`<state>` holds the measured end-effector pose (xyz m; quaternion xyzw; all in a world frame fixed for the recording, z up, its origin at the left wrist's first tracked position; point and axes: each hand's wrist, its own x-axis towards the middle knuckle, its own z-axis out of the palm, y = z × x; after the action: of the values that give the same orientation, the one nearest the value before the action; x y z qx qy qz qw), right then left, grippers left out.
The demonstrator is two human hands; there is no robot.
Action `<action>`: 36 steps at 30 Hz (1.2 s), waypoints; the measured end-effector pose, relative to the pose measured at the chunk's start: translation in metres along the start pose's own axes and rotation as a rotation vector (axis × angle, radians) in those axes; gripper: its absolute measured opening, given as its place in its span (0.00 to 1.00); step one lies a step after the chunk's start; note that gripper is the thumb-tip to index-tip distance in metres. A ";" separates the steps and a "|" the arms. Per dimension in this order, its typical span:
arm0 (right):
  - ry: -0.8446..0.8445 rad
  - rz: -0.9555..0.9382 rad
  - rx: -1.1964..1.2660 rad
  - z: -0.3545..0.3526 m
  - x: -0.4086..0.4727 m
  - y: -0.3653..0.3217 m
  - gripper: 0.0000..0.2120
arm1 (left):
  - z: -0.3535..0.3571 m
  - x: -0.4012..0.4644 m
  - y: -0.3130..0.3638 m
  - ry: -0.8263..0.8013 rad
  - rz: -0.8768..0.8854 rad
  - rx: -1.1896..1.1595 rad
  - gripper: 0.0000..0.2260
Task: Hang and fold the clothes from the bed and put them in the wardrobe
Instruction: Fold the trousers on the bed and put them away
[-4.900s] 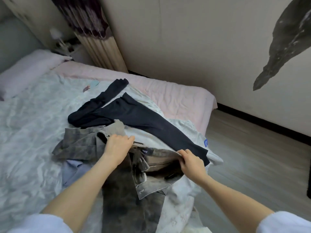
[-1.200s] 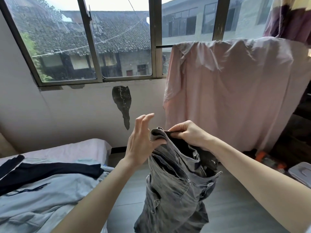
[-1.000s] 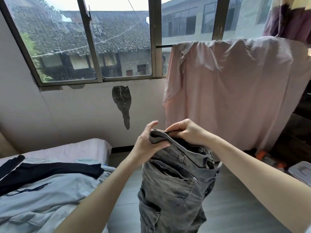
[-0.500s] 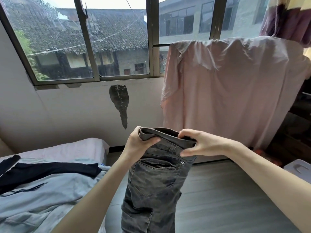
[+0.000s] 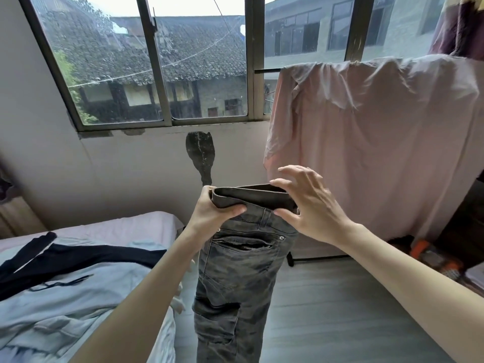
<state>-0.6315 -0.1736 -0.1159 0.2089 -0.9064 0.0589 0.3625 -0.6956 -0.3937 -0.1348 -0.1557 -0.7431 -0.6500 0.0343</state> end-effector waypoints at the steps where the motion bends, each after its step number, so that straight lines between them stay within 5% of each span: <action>1: 0.039 -0.038 -0.059 0.005 0.001 -0.004 0.26 | 0.001 0.000 0.001 -0.002 0.013 0.012 0.22; 8: 0.005 -0.045 -0.221 0.033 0.015 -0.034 0.39 | 0.011 -0.001 0.010 0.001 0.021 -0.044 0.21; 14: 0.093 -0.060 -0.102 0.039 0.013 -0.028 0.13 | 0.008 -0.009 0.011 -0.101 0.003 0.000 0.17; 18: -0.002 -0.139 -0.083 0.027 0.024 -0.023 0.05 | -0.003 -0.008 0.015 -0.240 -0.133 -0.096 0.44; 23: -0.367 -0.164 -0.099 0.014 0.034 -0.016 0.03 | -0.007 -0.011 0.016 -0.102 -0.151 -0.123 0.22; 26: -0.257 -0.251 -0.145 0.021 0.031 -0.016 0.06 | -0.005 -0.012 0.016 -0.043 -0.127 -0.105 0.14; 36: -0.177 -0.298 -0.119 0.023 0.028 -0.019 0.08 | -0.010 -0.013 0.011 0.002 0.063 0.225 0.10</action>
<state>-0.6555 -0.2063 -0.1144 0.3236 -0.8955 -0.0680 0.2979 -0.6820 -0.4043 -0.1255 -0.1736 -0.8060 -0.5611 0.0726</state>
